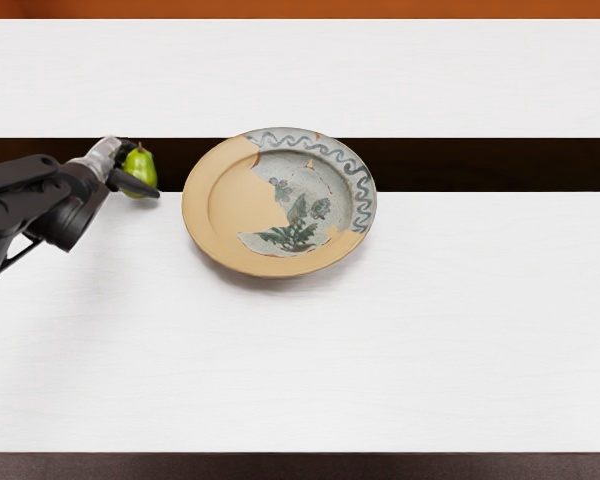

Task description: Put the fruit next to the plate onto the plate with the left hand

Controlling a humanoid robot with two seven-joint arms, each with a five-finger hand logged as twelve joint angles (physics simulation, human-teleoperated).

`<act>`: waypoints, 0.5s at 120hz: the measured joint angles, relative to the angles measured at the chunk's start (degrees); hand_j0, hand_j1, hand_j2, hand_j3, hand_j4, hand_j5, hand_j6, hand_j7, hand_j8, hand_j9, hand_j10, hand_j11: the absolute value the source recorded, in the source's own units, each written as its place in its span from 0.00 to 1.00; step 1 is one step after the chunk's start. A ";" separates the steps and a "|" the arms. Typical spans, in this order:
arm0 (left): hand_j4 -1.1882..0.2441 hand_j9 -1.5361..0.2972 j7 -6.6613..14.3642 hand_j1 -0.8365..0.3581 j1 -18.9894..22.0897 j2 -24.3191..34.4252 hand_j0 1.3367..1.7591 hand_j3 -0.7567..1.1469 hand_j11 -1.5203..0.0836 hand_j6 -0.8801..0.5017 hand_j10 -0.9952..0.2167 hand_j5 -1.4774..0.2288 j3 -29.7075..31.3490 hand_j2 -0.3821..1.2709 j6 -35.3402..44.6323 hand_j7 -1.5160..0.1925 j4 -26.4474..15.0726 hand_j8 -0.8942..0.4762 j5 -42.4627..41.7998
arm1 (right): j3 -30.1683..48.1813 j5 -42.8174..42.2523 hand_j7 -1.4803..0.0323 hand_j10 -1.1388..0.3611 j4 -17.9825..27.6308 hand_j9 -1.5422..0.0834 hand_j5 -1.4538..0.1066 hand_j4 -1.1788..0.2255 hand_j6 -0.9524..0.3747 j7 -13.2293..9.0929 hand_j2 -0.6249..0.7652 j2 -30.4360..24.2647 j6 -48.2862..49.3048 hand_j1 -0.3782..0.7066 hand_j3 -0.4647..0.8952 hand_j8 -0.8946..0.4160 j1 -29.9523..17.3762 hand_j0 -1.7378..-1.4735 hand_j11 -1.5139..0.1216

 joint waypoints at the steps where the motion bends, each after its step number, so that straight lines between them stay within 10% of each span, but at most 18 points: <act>1: 0.52 0.41 0.00 0.51 -0.20 0.05 0.75 0.40 0.39 0.37 0.47 0.42 -0.02 0.31 0.00 0.43 -0.12 0.42 0.00 | 0.00 0.00 0.97 0.75 0.00 0.94 0.93 0.83 0.71 0.00 0.45 0.00 0.00 0.04 0.34 0.68 0.00 0.30 0.92; 60: 0.45 0.39 1.27 0.50 -5.43 6.34 0.75 0.40 0.43 0.36 0.46 0.39 -4.16 0.35 -1.41 0.40 -15.07 0.43 -0.34 | 0.00 0.02 0.97 0.75 0.00 0.94 0.93 0.83 0.71 0.00 0.45 0.00 0.00 0.04 0.34 0.68 0.00 0.30 0.92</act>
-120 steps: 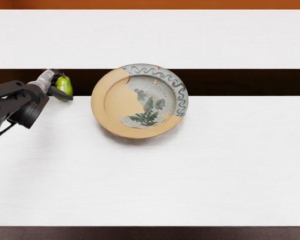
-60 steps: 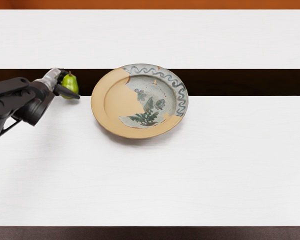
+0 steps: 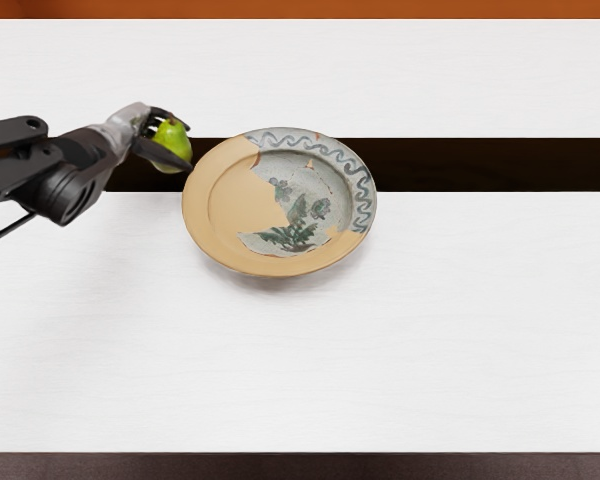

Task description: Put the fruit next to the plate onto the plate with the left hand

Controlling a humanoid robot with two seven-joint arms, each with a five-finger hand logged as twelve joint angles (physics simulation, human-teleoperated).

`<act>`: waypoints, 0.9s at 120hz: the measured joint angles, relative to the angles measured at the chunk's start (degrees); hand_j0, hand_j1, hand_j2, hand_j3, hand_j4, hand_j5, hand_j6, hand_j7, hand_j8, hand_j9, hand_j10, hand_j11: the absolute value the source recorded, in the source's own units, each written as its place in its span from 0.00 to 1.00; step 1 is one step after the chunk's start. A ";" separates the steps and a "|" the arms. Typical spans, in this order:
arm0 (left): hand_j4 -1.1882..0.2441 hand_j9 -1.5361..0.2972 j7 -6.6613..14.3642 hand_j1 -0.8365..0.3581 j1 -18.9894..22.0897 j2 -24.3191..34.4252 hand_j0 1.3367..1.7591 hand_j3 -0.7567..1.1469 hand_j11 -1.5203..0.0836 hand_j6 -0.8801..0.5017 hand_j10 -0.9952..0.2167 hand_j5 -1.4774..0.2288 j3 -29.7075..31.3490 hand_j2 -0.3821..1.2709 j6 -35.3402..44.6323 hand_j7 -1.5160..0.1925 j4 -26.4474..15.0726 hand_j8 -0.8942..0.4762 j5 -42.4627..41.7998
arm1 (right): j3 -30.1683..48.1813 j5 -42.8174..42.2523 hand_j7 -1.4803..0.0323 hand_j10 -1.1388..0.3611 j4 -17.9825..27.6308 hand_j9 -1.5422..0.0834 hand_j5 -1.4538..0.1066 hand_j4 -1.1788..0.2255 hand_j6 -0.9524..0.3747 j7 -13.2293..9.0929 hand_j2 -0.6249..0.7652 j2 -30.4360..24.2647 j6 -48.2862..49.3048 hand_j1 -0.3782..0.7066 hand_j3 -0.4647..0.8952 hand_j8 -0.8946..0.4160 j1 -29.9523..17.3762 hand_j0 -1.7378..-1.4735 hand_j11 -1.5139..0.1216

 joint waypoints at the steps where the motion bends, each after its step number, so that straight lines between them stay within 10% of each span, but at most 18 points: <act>1: 0.44 0.39 0.03 0.50 -0.09 -0.03 0.75 0.40 0.43 0.36 0.46 0.39 -0.10 0.35 -0.09 0.40 -0.09 0.43 -0.02 | 0.00 0.00 0.97 0.75 0.00 0.94 0.93 0.83 0.71 0.00 0.45 0.00 0.00 0.04 0.34 0.68 0.00 0.30 0.92; 108: 0.39 0.36 1.98 0.58 -1.91 -10.80 0.75 0.40 0.41 0.30 0.42 0.36 -1.21 0.29 -2.12 0.38 -1.47 0.40 0.65 | 0.00 0.00 0.97 0.75 0.00 0.94 0.93 0.83 0.71 0.00 0.45 0.00 0.00 0.04 0.34 0.68 0.00 0.30 0.92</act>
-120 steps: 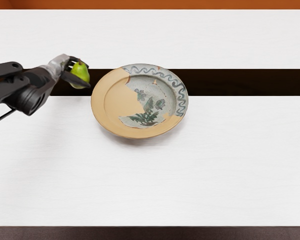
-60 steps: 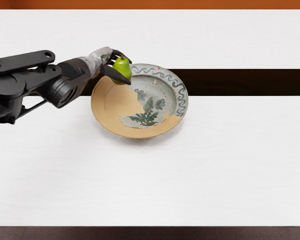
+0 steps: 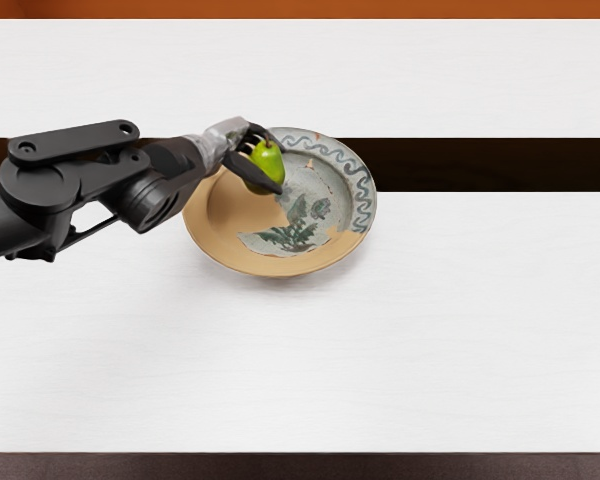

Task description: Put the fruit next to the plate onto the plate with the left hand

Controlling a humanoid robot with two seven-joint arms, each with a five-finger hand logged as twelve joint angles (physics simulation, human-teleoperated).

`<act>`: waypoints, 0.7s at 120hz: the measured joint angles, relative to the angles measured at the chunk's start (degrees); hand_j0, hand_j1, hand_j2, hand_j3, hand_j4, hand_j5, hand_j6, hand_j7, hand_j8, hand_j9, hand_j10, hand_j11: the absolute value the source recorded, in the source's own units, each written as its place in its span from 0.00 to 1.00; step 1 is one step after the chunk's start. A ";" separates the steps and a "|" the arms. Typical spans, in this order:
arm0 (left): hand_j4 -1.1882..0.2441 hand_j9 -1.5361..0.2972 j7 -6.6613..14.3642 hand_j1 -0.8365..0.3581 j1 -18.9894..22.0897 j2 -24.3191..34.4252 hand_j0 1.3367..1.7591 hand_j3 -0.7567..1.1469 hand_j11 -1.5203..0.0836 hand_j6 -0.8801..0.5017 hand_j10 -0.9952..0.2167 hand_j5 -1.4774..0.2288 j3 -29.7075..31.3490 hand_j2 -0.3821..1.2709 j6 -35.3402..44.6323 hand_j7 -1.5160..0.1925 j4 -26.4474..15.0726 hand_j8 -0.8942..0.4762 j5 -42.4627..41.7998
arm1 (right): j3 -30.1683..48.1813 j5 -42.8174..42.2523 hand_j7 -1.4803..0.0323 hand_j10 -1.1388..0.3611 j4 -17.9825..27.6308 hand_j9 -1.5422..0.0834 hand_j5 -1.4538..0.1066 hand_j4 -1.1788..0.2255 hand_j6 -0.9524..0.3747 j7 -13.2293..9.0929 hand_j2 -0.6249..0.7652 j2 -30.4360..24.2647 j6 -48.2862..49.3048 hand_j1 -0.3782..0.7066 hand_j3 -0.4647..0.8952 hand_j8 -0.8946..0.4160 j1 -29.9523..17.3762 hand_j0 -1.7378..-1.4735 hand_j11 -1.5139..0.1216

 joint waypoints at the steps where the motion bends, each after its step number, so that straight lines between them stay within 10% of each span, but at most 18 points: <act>1: 0.39 0.36 0.00 0.58 0.10 0.00 0.75 0.40 0.41 0.30 0.42 0.36 0.02 0.29 0.00 0.38 0.01 0.40 0.00 | 0.00 0.00 0.97 0.75 0.00 0.94 0.93 0.83 0.71 0.00 0.45 0.00 0.00 0.04 0.34 0.68 0.00 0.30 0.92; 84: 0.72 0.72 0.02 0.85 -5.41 3.52 0.76 0.40 0.82 0.53 0.69 0.74 -1.07 0.25 -2.71 0.77 -0.02 0.55 -0.37 | 0.00 -0.01 0.97 0.75 0.00 0.94 0.93 0.83 0.71 0.00 0.45 0.00 0.00 0.04 0.34 0.68 0.00 0.30 0.92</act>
